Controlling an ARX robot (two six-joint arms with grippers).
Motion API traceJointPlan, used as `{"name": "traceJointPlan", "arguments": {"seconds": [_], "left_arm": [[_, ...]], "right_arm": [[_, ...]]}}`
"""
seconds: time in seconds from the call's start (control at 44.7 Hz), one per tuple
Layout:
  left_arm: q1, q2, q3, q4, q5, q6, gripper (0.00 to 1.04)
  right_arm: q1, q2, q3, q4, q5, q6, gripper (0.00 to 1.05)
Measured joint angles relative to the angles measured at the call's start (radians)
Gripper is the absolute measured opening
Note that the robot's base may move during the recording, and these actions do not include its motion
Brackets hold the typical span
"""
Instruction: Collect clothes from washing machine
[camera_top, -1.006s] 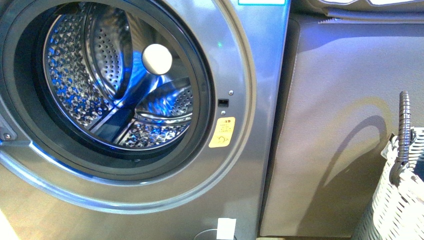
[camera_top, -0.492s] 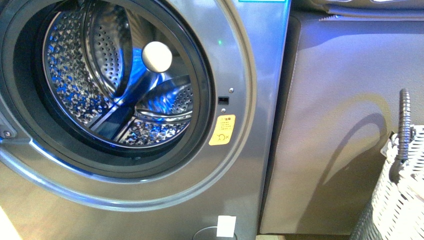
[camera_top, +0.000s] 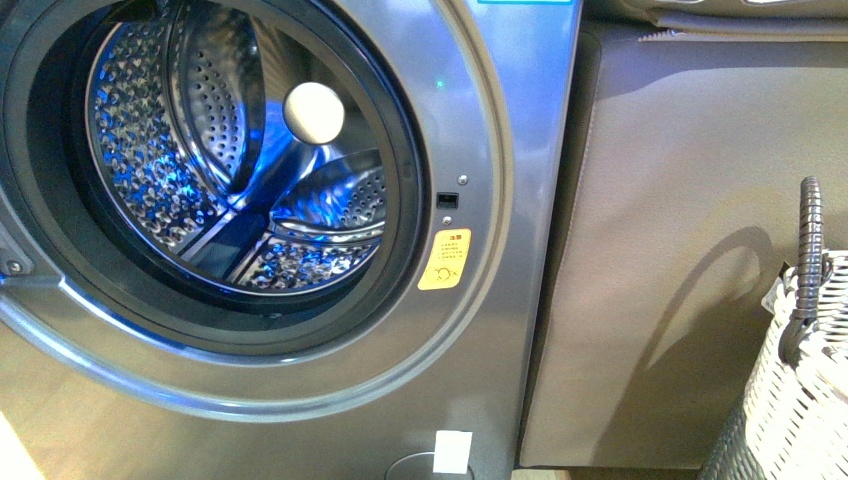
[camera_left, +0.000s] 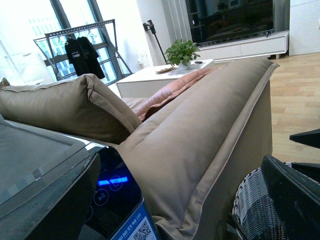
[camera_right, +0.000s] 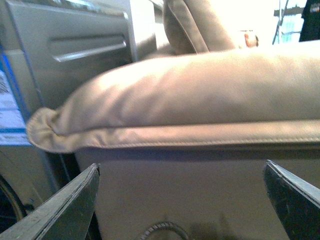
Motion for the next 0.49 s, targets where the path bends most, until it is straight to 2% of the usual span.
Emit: {"name": "traceJointPlan", "arguments": {"seconds": [0.112, 0.179, 0.268, 0.335, 0.38, 0.492], "left_arm": [[0.0, 0.0, 0.0, 0.0, 0.0, 0.0, 0.98], [0.0, 0.0, 0.0, 0.0, 0.0, 0.0, 0.98], [0.0, 0.0, 0.0, 0.0, 0.0, 0.0, 0.98], [0.0, 0.0, 0.0, 0.0, 0.0, 0.0, 0.98], [0.0, 0.0, 0.0, 0.0, 0.0, 0.0, 0.98], [0.0, 0.0, 0.0, 0.0, 0.0, 0.0, 0.98]], "right_arm": [[0.025, -0.079, -0.052, 0.083, 0.022, 0.088, 0.97], [0.051, -0.155, -0.105, 0.126, 0.074, 0.115, 0.97], [0.13, -0.289, -0.122, -0.133, 0.283, 0.023, 0.84], [0.196, -0.411, -0.201, -0.296, 0.387, -0.042, 0.74], [0.231, -0.477, -0.264, -0.341, 0.417, -0.068, 0.67], [0.289, -0.557, -0.37, -0.332, 0.476, -0.107, 0.47]]}}
